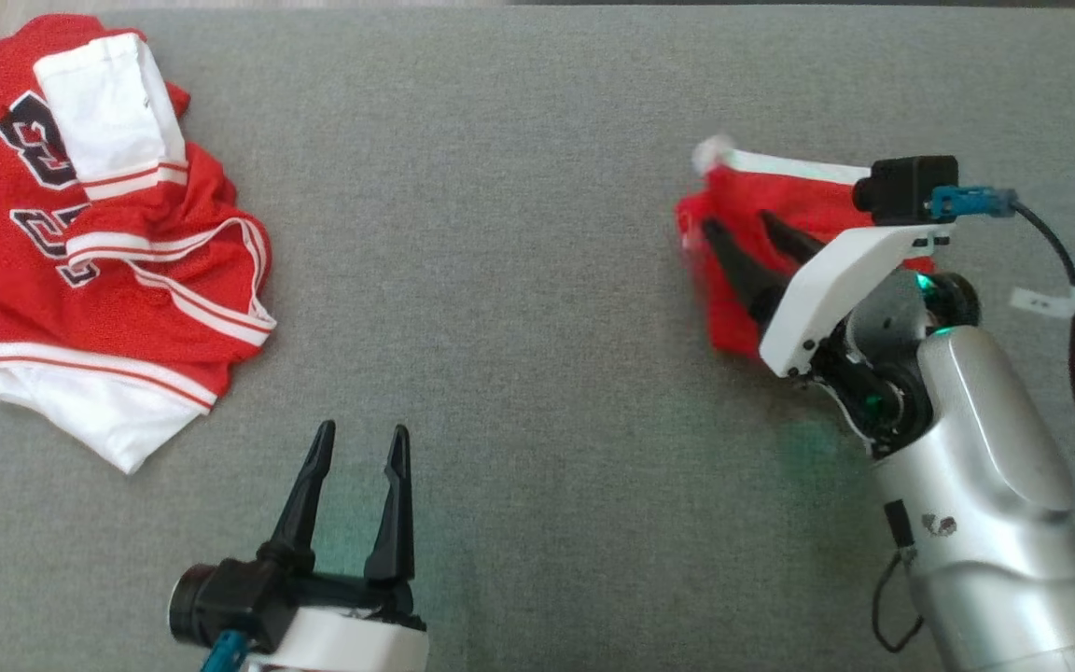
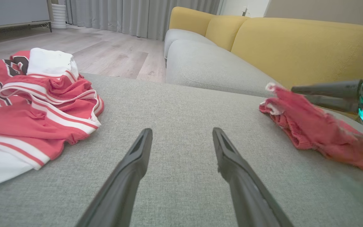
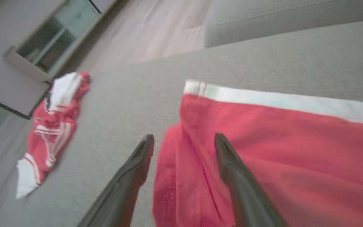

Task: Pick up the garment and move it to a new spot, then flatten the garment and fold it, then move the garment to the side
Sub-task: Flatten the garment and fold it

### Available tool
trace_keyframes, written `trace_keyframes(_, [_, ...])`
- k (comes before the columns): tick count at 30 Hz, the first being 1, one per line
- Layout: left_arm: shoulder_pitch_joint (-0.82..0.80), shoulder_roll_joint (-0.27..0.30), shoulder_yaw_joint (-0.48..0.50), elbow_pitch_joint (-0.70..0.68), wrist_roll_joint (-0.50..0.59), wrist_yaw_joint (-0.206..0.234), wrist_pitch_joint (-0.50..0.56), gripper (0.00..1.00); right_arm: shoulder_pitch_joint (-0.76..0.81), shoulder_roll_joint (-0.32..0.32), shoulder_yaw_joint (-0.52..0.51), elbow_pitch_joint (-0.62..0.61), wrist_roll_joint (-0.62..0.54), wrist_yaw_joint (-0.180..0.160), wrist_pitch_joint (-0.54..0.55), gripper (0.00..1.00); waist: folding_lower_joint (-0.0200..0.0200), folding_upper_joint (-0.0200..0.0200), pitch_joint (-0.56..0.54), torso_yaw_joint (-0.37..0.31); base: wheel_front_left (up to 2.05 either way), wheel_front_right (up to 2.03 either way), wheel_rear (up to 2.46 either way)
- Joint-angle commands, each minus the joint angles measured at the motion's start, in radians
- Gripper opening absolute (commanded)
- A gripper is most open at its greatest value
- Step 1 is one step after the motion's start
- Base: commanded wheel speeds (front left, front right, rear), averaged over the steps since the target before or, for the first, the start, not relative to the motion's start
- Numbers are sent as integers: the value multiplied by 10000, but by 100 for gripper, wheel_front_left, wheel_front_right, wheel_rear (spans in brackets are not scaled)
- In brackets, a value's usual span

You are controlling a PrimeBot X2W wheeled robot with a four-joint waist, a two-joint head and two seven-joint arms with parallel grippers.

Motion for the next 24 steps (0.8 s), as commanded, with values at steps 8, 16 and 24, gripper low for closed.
trace_keyframes(8, [230, -35, 425, -295, -32, 133, -53, 100, 475, -149, 1087, -1661, 68, -7, -1607, 100, 0, 0, -302, -351, 0, 0, 0])
trace_keyframes(16, [237, -35, 435, -408, -35, 118, -53, 100, 1578, -1743, 79, -2373, -1822, -7, -3068, 100, 0, 0, -203, -417, 0, 0, 0])
trace_keyframes(24, [-4, -35, 357, -375, -67, 86, -53, 100, 1449, -2484, -713, -1291, -2576, -7, -3567, 1, 0, 0, 274, -88, 0, 0, 0])
